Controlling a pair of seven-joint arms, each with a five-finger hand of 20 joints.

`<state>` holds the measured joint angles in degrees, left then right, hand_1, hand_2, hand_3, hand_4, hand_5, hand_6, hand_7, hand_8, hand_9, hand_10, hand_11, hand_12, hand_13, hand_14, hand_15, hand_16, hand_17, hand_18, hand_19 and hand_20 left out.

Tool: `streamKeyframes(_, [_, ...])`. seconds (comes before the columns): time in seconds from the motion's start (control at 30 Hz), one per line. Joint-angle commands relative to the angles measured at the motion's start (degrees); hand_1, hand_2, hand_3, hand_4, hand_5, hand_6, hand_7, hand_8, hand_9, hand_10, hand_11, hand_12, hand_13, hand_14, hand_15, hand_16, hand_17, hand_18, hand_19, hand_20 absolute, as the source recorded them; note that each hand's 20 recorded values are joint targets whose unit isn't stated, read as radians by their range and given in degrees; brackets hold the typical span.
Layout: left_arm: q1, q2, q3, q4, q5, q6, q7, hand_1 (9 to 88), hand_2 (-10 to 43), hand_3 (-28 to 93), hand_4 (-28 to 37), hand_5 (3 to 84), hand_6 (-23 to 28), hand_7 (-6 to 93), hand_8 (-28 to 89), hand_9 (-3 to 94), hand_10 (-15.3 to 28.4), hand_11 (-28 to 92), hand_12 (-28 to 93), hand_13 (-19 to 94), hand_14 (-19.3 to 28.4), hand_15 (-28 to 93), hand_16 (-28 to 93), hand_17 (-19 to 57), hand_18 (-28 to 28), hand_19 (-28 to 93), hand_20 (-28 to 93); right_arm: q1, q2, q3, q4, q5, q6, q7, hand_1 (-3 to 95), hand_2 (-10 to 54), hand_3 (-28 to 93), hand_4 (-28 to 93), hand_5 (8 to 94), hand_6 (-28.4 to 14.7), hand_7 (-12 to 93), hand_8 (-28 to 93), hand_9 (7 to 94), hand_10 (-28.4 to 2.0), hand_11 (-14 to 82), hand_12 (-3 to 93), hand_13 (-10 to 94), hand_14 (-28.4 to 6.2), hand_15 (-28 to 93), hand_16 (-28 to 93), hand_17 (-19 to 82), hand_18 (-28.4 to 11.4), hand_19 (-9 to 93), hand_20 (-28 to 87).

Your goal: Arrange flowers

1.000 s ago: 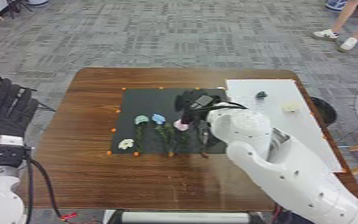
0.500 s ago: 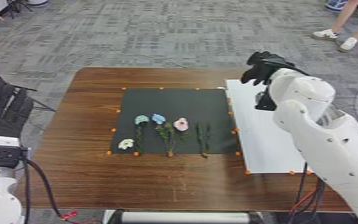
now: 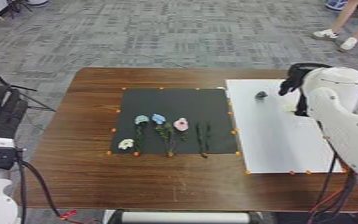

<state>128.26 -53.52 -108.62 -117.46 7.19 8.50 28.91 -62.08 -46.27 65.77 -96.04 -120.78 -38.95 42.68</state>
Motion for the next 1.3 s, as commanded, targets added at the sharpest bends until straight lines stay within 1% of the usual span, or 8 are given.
streamKeyframes(0.03, [0.50,0.26,-0.03,-0.01,0.28,-1.05,1.16,22.1,13.7,72,-28.3,38.4,5.9,9.1,-8,29.0,11.8,14,10,22,11.7,18,-2,-4.0,10.4,18,11,2.15,1.95,-2.36,2.94,-1.52,-2.73,-0.76,33.9,-9.5,78,-28,30.4,-9.0,2,-6,28.0,-19.9,7.0,13.1,47,-19.5,76,24,18,-27.1,71,34])
streamKeyframes(0.4, [0.38,-0.01,0.31,0.07,0.10,-1.34,1.32,22.0,13.7,72,-28.3,39.1,6.0,8.7,-8,29.6,12.0,14,10,22,11.8,18,-2,-4.0,10.4,18,11,0.82,2.73,-4.01,5.00,-2.08,-8.63,-3.16,37.7,-9.5,80,-28,32.0,-8.0,4,-7,30.2,-17.4,9.4,12.0,48,-18.0,76,23,17,-26.6,70,35])
streamKeyframes(0.63, [0.06,0.55,0.48,0.37,0.40,-2.18,1.02,22.0,13.7,72,-28.3,39.4,6.1,8.6,-8,29.7,12.1,14,10,22,11.7,18,-2,-4.0,10.5,18,11,-3.40,3.94,-4.66,5.08,-9.31,-1.80,-10.40,41.6,-9.5,80,-28,34.1,-6.5,7,-8,32.7,-15.6,11.3,11.7,49,-15.8,76,23,18,-25.2,69,34])
streamKeyframes(0.73, [-0.20,0.66,0.34,0.45,0.65,-2.30,0.91,22.1,13.7,72,-28.3,39.4,6.1,8.6,-8,29.7,12.1,14,10,22,11.7,18,-2,-4.0,10.4,18,11,-3.96,3.76,-5.26,5.32,-9.44,-1.40,-10.32,42.5,-9.5,79,-28,36.3,-5.5,9,-9,35.6,-14.8,12.4,11.7,50,-14.6,75,23,19,-24.7,69,34])
streamKeyframes(0.87, [-0.40,0.56,-0.13,1.01,2.69,-4.25,-0.38,22.3,13.7,71,-28.3,39.4,6.0,8.4,-8,29.5,12.0,14,10,22,11.8,17,-2,-4.1,10.4,18,11,-5.34,3.88,-5.35,5.51,-10.71,0.50,-10.54,45.0,-9.5,79,-28,37.4,-5.2,11,-10,37.0,-14.3,13.5,11.9,51,-13.7,75,24,20,-24.1,69,34])
streamKeyframes(0.93, [-0.73,0.47,0.00,1.07,3.43,-4.58,-0.84,22.3,13.8,71,-28.3,39.1,5.9,8.3,-8,29.3,11.9,14,10,22,11.8,17,-2,-4.1,10.4,18,11,-6.03,4.12,-5.37,5.64,-11.84,1.12,-10.60,45.9,-9.5,81,-28,38.9,-5.0,12,-10,38.9,-14.5,14.2,12.2,51,-13.5,74,24,20,-23.8,69,34])
streamKeyframes(1.1, [-0.98,0.43,0.29,1.14,3.14,-4.65,-1.01,22.2,13.8,71,-28.3,38.8,5.8,8.1,-8,29.1,11.7,13,10,22,11.8,17,-2,-4.3,10.5,17,11,-7.17,4.46,-5.65,6.31,-12.19,4.27,-9.44,47.7,-9.5,81,-28,40.4,-4.5,13,-11,42.4,-14.7,15.8,13.5,52,-12.7,74,25,21,-23.5,70,34])
streamKeyframes(1.3, [-1.27,0.43,0.23,1.21,2.95,-4.31,-1.04,22.3,13.8,71,-28.3,38.8,5.9,8.1,-8,29.0,11.7,13,11,22,12.0,16,-2,-4.3,10.6,17,11,-8.77,5.36,-6.78,7.03,-15.49,12.02,-9.59,52.9,-9.5,77,-28,45.5,-3.0,16,-12,51.1,-13.9,21.1,16.9,56,-8.6,69,35,24,-23.2,72,34])
